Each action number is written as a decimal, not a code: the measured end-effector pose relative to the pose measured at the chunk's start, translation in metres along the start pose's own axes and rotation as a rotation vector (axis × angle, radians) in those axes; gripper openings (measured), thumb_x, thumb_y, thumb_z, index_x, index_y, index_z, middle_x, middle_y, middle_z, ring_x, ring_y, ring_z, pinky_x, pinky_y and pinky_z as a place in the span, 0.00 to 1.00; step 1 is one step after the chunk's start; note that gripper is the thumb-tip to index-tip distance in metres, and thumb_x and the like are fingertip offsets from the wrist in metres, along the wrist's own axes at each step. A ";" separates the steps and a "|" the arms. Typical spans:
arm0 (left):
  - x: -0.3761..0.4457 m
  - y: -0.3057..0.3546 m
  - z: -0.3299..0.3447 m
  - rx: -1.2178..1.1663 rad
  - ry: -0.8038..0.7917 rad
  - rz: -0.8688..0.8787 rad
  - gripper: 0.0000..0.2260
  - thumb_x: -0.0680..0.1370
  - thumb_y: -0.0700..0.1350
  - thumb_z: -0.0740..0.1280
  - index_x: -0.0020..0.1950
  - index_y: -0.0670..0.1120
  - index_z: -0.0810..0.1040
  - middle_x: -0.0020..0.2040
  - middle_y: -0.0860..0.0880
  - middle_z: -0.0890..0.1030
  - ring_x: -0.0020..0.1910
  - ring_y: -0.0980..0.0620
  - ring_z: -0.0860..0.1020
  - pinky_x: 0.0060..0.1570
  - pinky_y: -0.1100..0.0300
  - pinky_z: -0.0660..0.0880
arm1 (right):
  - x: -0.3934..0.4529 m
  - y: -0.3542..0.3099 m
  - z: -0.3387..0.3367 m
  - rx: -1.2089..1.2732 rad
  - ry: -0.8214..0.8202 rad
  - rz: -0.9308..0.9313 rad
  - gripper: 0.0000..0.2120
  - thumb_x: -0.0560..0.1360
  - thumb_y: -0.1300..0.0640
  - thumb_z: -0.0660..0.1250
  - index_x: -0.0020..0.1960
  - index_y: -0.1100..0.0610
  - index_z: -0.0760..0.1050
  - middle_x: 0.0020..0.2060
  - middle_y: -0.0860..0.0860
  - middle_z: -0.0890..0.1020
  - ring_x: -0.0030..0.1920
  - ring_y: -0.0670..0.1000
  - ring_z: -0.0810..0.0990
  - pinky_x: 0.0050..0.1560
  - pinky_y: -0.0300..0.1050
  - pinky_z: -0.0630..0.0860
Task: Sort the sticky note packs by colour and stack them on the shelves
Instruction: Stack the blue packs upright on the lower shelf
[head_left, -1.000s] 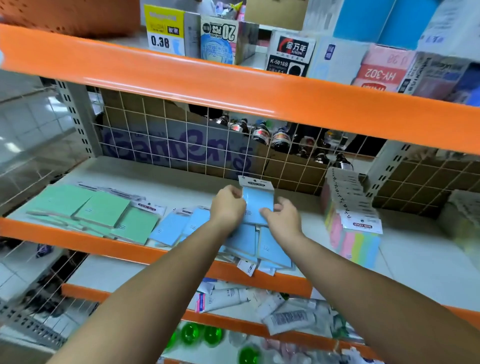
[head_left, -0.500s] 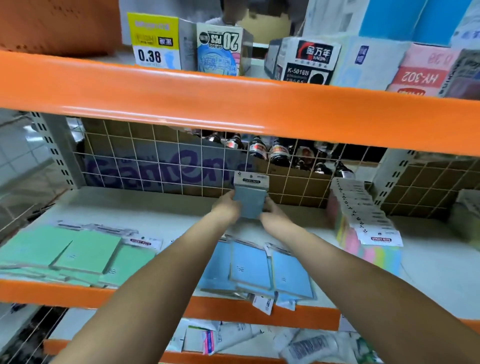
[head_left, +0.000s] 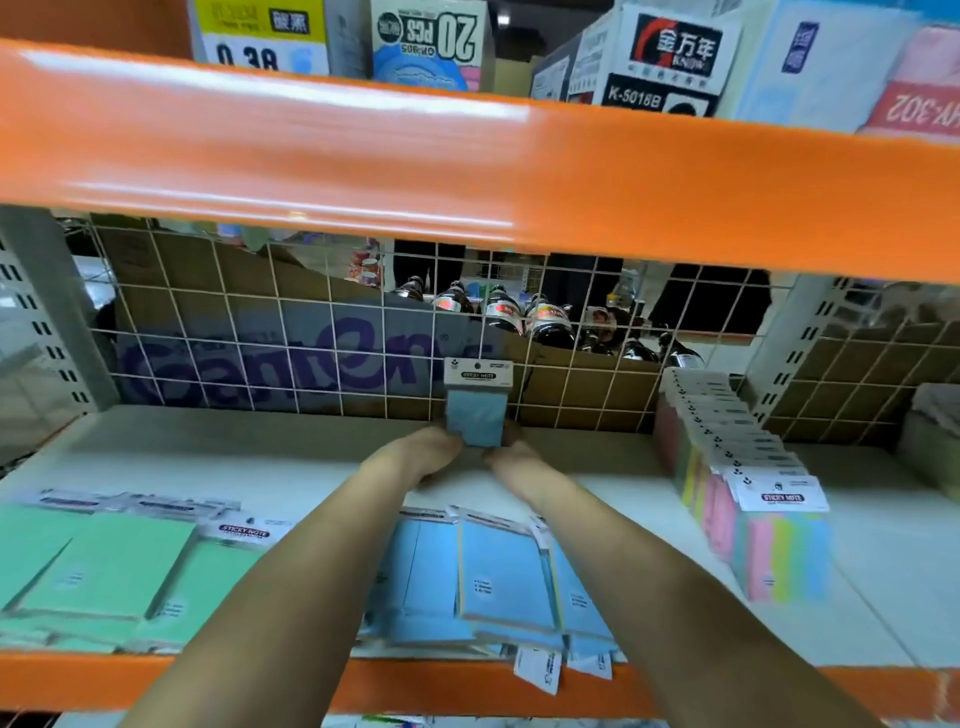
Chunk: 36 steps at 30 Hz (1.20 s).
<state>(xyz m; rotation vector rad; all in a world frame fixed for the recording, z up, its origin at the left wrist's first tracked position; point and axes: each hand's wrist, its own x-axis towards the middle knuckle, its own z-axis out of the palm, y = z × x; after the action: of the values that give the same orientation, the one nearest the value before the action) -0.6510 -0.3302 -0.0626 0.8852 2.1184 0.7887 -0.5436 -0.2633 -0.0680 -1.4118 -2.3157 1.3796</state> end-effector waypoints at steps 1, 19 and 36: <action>0.002 -0.001 -0.001 0.021 0.001 -0.012 0.11 0.82 0.54 0.54 0.59 0.51 0.70 0.44 0.51 0.73 0.35 0.56 0.67 0.34 0.61 0.63 | 0.003 0.001 0.001 -0.039 0.001 -0.013 0.14 0.82 0.57 0.56 0.66 0.57 0.70 0.53 0.57 0.78 0.39 0.50 0.72 0.37 0.41 0.67; 0.018 0.001 -0.007 -0.036 0.037 -0.144 0.08 0.82 0.48 0.55 0.59 0.48 0.70 0.47 0.47 0.72 0.42 0.51 0.71 0.40 0.61 0.73 | 0.021 -0.006 -0.008 -0.092 -0.082 -0.061 0.29 0.80 0.63 0.56 0.78 0.56 0.50 0.68 0.59 0.72 0.58 0.51 0.73 0.57 0.42 0.70; -0.028 0.014 -0.005 0.137 -0.054 0.032 0.11 0.82 0.44 0.55 0.61 0.46 0.71 0.52 0.47 0.74 0.48 0.50 0.70 0.49 0.59 0.66 | -0.026 0.005 -0.050 -0.170 -0.050 -0.096 0.22 0.79 0.58 0.62 0.72 0.56 0.64 0.65 0.55 0.74 0.60 0.54 0.76 0.58 0.49 0.75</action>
<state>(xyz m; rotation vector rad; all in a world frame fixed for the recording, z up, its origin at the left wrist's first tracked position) -0.6356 -0.3453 -0.0394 1.0029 2.1348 0.6345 -0.5009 -0.2500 -0.0335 -1.3015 -2.5502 1.2319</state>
